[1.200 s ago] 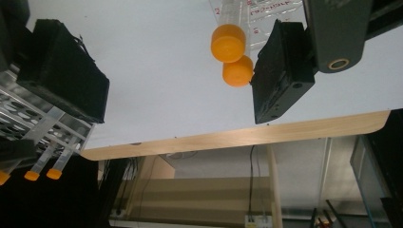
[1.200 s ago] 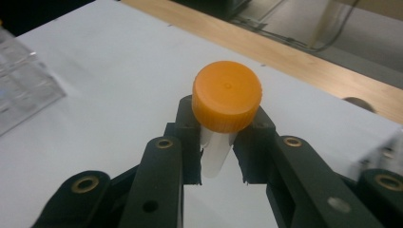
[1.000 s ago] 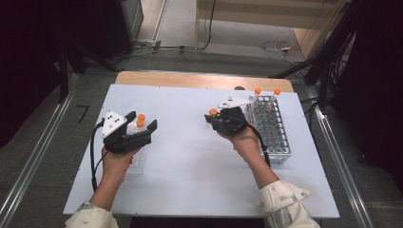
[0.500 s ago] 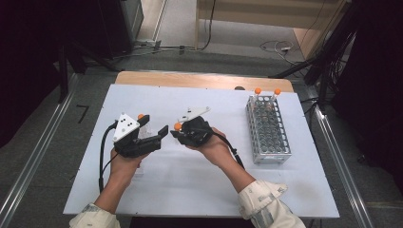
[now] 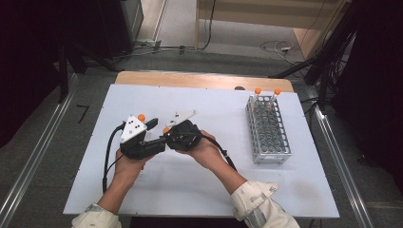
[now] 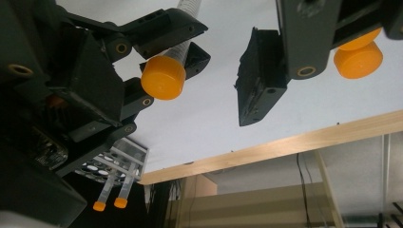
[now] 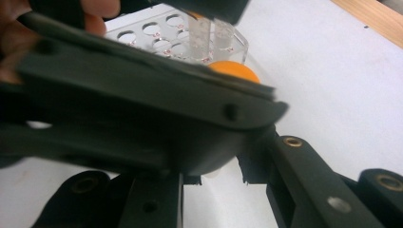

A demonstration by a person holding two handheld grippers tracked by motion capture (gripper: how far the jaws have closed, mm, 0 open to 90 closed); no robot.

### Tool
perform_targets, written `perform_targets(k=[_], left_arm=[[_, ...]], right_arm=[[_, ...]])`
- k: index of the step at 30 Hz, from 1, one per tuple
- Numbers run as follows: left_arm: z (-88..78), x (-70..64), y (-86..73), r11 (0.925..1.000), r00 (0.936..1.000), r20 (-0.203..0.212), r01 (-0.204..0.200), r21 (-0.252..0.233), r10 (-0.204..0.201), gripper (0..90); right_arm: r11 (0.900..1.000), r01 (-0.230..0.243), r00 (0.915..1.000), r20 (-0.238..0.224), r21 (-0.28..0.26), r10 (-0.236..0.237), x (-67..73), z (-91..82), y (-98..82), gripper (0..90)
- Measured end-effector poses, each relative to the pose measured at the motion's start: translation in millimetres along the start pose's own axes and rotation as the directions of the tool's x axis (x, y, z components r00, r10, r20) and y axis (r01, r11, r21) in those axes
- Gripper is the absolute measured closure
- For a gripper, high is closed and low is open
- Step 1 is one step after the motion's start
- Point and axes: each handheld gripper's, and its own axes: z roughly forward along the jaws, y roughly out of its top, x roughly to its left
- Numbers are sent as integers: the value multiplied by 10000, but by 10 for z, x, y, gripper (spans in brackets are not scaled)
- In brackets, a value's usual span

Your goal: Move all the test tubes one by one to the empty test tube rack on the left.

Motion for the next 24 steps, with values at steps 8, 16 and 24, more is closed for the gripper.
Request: perform_targets(k=[8,16,24], left_arm=[[16,-4,-23,9999,9996,267,-37,96,34,504],[21,16,-37,9998,9973,711,157,156,-168,654],[17,14,-36,9998,9972,733,126,153,-137,694]], right_arm=[[10000,-3,10000,-99,-16,2,26,1,4,712],[9998,95,9997,-207,-184,-99,43,-15,8,712],[9997,45,9997,-244,-228,-51,40,-15,6,712]])
